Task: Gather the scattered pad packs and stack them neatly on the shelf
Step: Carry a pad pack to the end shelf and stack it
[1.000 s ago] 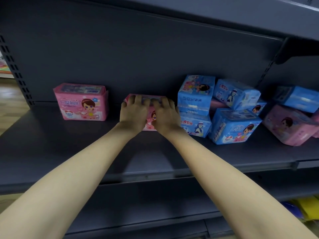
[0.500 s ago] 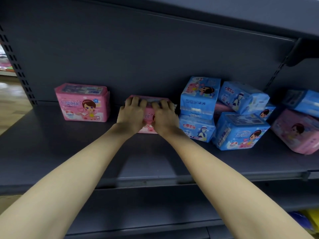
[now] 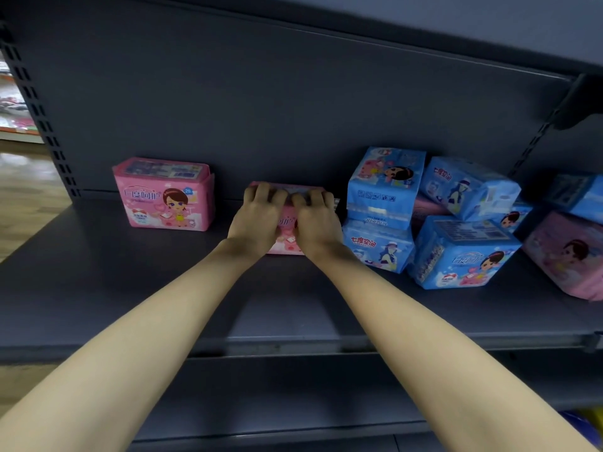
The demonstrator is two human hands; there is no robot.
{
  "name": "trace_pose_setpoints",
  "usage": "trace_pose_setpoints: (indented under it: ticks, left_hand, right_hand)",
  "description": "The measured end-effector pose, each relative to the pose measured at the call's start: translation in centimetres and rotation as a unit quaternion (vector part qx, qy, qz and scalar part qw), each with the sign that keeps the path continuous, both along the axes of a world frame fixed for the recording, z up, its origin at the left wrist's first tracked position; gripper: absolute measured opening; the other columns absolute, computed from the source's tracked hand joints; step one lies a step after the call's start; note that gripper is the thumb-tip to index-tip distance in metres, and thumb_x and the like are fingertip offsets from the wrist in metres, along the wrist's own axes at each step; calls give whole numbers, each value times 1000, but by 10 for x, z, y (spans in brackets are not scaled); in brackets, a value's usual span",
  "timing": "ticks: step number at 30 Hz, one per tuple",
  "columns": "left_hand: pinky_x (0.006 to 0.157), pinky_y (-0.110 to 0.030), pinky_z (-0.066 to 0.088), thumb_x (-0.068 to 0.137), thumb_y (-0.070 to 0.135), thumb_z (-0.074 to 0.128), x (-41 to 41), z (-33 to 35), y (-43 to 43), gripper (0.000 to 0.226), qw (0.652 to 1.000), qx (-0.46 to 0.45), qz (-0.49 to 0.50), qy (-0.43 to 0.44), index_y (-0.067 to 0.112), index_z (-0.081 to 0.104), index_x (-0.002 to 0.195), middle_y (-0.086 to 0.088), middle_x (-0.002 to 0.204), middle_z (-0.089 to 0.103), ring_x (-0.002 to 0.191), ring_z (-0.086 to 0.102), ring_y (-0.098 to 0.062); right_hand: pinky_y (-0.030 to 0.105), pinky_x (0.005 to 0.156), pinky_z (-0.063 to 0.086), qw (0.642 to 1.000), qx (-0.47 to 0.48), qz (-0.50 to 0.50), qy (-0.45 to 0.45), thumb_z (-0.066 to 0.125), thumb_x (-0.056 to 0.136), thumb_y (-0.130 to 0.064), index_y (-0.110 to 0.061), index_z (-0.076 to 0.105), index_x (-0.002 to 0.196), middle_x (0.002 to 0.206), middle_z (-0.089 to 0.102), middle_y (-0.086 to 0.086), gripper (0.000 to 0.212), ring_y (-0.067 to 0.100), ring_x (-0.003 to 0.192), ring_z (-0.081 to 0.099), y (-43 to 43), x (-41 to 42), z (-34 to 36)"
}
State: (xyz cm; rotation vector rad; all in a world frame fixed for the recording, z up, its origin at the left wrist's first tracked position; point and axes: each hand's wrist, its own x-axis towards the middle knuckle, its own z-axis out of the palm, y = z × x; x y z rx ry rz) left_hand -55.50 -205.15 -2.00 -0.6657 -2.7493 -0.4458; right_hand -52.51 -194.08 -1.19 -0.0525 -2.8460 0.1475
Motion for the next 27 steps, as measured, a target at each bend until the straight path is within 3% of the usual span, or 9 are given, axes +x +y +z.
trace_pose_setpoints:
  ticks: [17, 27]
  left_hand:
    - [107, -39, 32, 78, 2, 66, 10, 25, -35, 63, 998, 32, -16, 48, 7, 42, 136, -16, 136, 38, 129, 31, -38]
    - [103, -40, 37, 81, 2, 64, 25, 48, -70, 61, 997, 40, -19, 57, 8, 41, 137, -15, 137, 35, 129, 29, -37]
  right_hand:
    - [42, 95, 45, 999, 5, 14, 44, 49, 91, -7, -9, 42, 138, 139, 42, 11, 47, 30, 132, 29, -31, 17, 27]
    - [37, 81, 46, 998, 7, 10, 66, 47, 93, -10, -12, 42, 138, 138, 43, 8, 46, 28, 132, 29, -64, 25, 42]
